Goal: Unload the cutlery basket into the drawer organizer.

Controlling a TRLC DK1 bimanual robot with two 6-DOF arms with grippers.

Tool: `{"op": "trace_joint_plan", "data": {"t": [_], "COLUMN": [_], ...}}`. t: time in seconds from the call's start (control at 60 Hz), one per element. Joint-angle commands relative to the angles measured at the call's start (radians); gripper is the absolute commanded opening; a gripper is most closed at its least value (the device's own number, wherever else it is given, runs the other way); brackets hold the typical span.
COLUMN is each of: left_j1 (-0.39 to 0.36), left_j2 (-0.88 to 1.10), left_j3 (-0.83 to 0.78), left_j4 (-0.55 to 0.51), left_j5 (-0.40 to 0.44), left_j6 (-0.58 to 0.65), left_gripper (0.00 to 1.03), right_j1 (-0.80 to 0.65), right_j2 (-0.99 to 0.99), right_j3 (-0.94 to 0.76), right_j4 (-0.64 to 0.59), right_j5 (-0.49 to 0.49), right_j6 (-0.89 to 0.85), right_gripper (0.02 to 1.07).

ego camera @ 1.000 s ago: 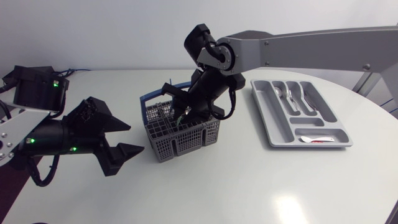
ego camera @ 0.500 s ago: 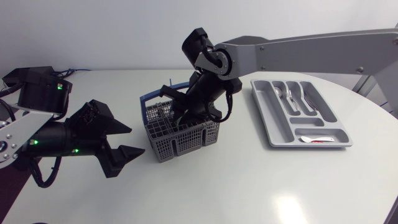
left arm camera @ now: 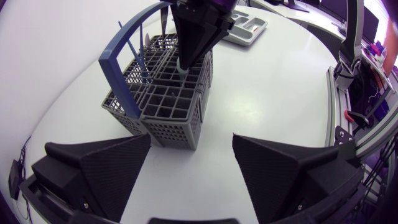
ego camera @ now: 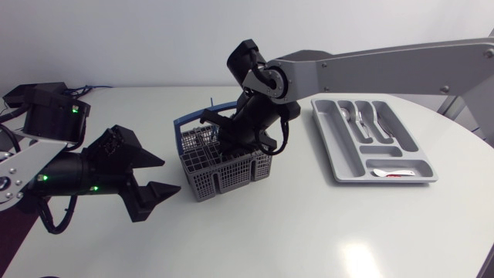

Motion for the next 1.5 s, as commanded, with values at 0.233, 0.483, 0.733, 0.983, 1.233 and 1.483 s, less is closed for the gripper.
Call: {"op": "trace_joint_plan", "data": {"t": [0.233,0.483,0.733,0.983,1.233,1.483], "left_j1": [0.001,-0.001,-0.001,-0.004,-0.004,-0.013], "left_j2": [0.013,0.013,0.011,0.005,-0.003,-0.010], "left_j3": [-0.024,-0.024,-0.024,-0.024,-0.024,-0.022], "left_j4": [0.005,0.005,0.005,0.004,0.002,0.001], "left_j5": [0.006,0.008,0.008,0.008,0.006,0.008], "left_j6": [0.015,0.014,0.014,0.009,0.006,-0.001], "left_gripper": [0.96,0.96,0.96,0.96,0.96,0.96], "right_j1": [0.003,0.011,0.019,0.036,0.055,0.092], "right_j2": [-0.016,-0.038,-0.073,-0.124,-0.190,-0.279], "right_j3": [-0.037,-0.033,-0.029,-0.020,-0.002,0.038], "right_j4": [0.021,0.020,0.014,0.003,-0.026,-0.095], "right_j5": [0.033,0.052,0.063,0.066,0.102,0.147], "right_j6": [0.017,-0.010,-0.015,-0.026,-0.050,-0.087], "right_gripper": [0.12,0.08,0.08,0.08,0.08,0.08]}}
